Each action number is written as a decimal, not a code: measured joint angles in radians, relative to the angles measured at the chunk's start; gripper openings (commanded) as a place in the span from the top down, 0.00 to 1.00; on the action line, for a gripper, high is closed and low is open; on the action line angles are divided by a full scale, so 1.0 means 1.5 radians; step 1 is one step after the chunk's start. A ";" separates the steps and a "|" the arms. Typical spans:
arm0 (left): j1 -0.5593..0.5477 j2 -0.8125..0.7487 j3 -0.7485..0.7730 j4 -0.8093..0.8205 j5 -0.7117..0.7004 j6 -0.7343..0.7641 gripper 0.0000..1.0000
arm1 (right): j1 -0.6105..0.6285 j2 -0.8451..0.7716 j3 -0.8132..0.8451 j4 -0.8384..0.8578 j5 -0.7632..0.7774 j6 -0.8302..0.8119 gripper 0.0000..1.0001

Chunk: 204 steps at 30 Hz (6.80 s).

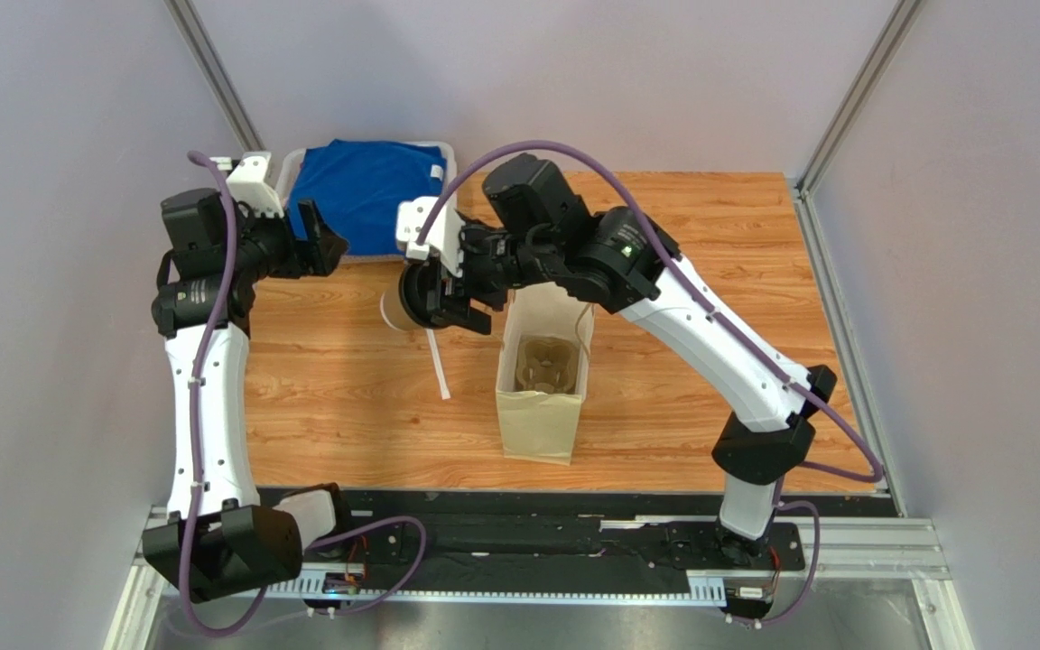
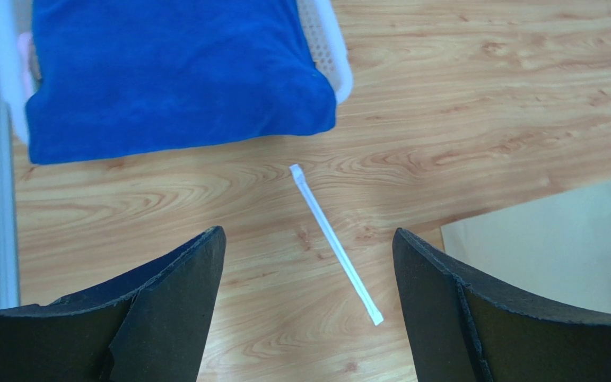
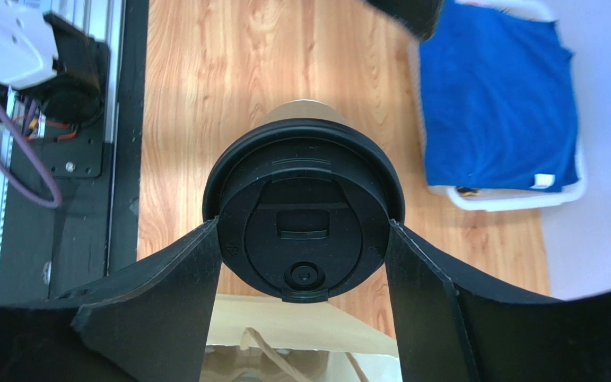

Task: Pack the takeout coffee

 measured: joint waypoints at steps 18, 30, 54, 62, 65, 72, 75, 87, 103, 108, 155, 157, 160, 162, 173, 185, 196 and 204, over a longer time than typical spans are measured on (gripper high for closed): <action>0.052 0.050 0.006 -0.040 -0.031 -0.006 0.15 | 0.101 0.209 0.000 -0.103 0.019 -0.108 0.66; 0.067 0.041 0.005 -0.070 -0.029 -0.006 0.15 | 0.110 0.299 -0.003 -0.102 0.063 -0.139 0.65; 0.070 0.023 -0.006 -0.098 -0.018 -0.005 0.15 | 0.116 0.318 -0.026 -0.102 0.077 -0.164 0.28; 0.073 0.023 -0.006 -0.099 -0.017 -0.004 0.15 | 0.116 0.318 -0.026 -0.102 0.077 -0.166 0.16; 0.073 0.023 -0.006 -0.099 -0.016 -0.004 0.15 | 0.116 0.318 -0.026 -0.102 0.076 -0.167 0.13; 0.073 0.023 -0.006 -0.099 -0.016 -0.002 0.15 | 0.116 0.318 -0.022 -0.103 0.075 -0.169 0.12; 0.073 0.023 -0.006 -0.099 -0.016 -0.001 0.15 | 0.116 0.319 -0.001 -0.102 0.075 -0.169 0.11; 0.073 0.024 -0.006 -0.098 0.000 -0.003 0.14 | 0.115 0.242 0.021 -0.027 0.082 -0.144 0.02; -0.043 -0.013 0.008 -0.060 0.214 -0.049 0.16 | -0.142 -0.079 -0.013 0.192 0.047 0.049 0.05; -0.198 -0.052 0.053 -0.043 0.252 -0.058 0.17 | -0.296 -0.084 -0.030 0.157 -0.027 0.074 0.19; -0.361 -0.058 -0.280 -0.215 0.021 0.658 0.01 | -0.359 0.128 -0.014 -0.192 -0.210 -0.176 1.00; -0.361 -0.058 -0.289 -0.204 0.025 0.668 0.01 | -0.359 0.128 -0.017 -0.190 -0.210 -0.175 1.00; -0.364 -0.058 -0.295 -0.201 0.029 0.683 0.01 | -0.359 0.128 -0.022 -0.186 -0.210 -0.175 1.00; -0.365 -0.057 -0.295 -0.201 0.037 0.695 0.01 | -0.359 0.128 -0.025 -0.183 -0.210 -0.175 1.00; -0.366 -0.023 -0.295 -0.222 0.054 0.713 0.01 | -0.359 0.128 -0.045 -0.172 -0.213 -0.175 1.00; -0.369 0.021 -0.280 -0.230 0.049 0.730 0.07 | -0.359 0.127 -0.058 -0.165 -0.215 -0.175 1.00; -0.371 0.030 -0.281 -0.228 0.044 0.738 0.12 | -0.359 0.127 -0.061 -0.162 -0.215 -0.169 1.00; -0.377 0.030 -0.291 -0.218 0.035 0.750 0.11 | -0.359 0.127 -0.064 -0.160 -0.215 -0.163 1.00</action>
